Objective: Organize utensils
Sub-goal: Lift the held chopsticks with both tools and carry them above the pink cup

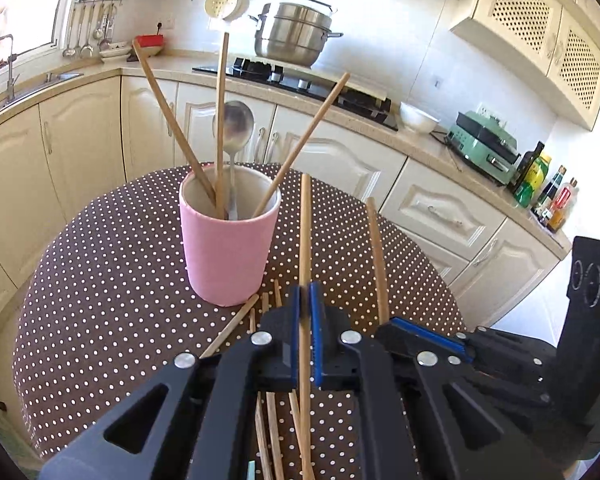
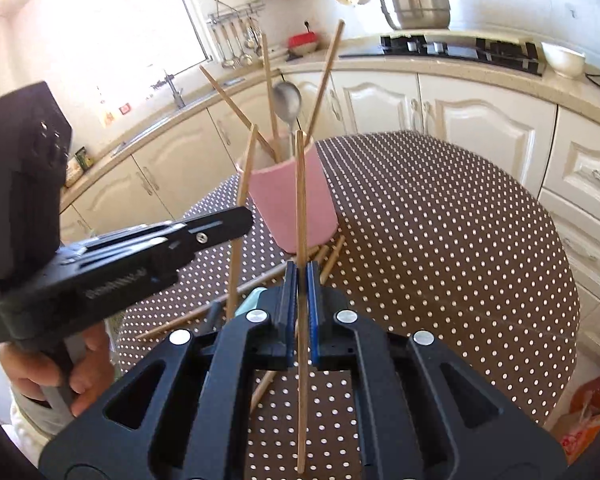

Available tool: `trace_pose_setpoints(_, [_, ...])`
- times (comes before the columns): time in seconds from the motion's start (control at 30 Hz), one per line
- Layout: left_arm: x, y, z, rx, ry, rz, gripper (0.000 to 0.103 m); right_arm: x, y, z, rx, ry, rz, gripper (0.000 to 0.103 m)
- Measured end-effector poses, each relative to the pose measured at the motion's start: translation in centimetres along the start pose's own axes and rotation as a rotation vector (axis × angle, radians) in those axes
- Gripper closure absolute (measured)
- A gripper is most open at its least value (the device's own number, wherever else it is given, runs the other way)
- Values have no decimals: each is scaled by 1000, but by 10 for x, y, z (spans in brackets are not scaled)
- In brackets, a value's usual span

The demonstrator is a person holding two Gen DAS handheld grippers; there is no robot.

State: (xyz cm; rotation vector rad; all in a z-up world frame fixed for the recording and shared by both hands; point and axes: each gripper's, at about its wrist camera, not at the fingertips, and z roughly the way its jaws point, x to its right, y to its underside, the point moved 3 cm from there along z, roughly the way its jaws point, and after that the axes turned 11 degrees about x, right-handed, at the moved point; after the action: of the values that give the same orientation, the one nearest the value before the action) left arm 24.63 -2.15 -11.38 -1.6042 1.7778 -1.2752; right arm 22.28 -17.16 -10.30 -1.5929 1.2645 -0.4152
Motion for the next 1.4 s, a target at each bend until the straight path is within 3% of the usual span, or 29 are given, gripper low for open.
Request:
trace_pose_setpoints(0.3, [7,-19,-23,116,28,8,98,-13,-27,-9,81,-28,-17,97])
trace_pose_setpoints(0.57, [-8,-11,-7,37,-38,-12,98,1,-4,34,-99,77,-14,96])
trace_pose_setpoints(0.67, [-16,-7,-8,40,-51,-20,98,8,14,54,-182,124,-13,84])
trace_pose_setpoints(0.83, [-41,-4,-22,67,-111,-68,97,8,29,75,-221,152,-29,80])
trace_pose_setpoints(1.07, [-83,8,-17,14,-166,-180,96,11,42,99,-289,205,-70,80])
trace_pose_setpoints(1.1, [-84,9,-15,10,-166,-180,96,11,44,103,-289,208,-83,81])
trace_pose_setpoints(1.2, [-84,9,-12,5,-157,-179,96,10,42,110,-279,205,-95,97])
trace_pose_setpoints(1.27, [-82,8,-11,8,-144,-183,96,15,41,108,-268,175,-59,98])
trace_pose_setpoints(1.4, [-71,3,-12,32,-99,-165,96,20,29,85,-164,138,-14,98])
